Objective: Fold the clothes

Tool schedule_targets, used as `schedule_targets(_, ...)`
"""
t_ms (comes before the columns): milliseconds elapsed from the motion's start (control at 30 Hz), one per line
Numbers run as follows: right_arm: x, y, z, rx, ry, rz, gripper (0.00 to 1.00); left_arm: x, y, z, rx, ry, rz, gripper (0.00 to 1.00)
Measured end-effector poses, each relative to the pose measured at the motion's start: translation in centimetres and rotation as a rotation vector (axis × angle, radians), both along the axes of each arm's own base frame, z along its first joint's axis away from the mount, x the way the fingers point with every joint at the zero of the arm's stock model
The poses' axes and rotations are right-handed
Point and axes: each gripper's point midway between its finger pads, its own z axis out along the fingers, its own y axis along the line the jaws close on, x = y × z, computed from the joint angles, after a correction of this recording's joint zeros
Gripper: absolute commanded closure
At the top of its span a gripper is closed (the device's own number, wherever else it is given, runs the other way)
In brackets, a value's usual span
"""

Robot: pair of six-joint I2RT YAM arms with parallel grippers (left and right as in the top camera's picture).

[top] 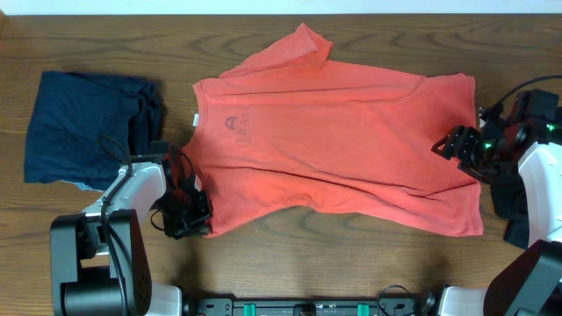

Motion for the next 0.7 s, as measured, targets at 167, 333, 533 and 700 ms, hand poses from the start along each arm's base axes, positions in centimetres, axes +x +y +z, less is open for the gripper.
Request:
schedule_targets(167, 0.0, -0.1, 0.0, -0.005, 0.002, -0.001, 0.27, -1.8, -1.6, 3.4, -0.11, 0.124, -0.003, 0.94)
schedule_targets(333, 0.2, -0.3, 0.0, -0.017, -0.006, -0.002, 0.27, 2.3, -1.9, 6.3, -0.14, -0.01, -0.014, 0.94)
schedule_targets(533, 0.8, -0.6, 0.1, -0.03, -0.031, -0.003, 0.26, 12.0, -1.5, 8.1, -0.122, -0.436, -0.053, 0.94)
schedule_targets(700, 0.8, -0.6, 0.1, -0.03, -0.031, -0.003, 0.26, 16.8, -1.2, 9.0, -0.093, -0.655, -0.08, 0.87)
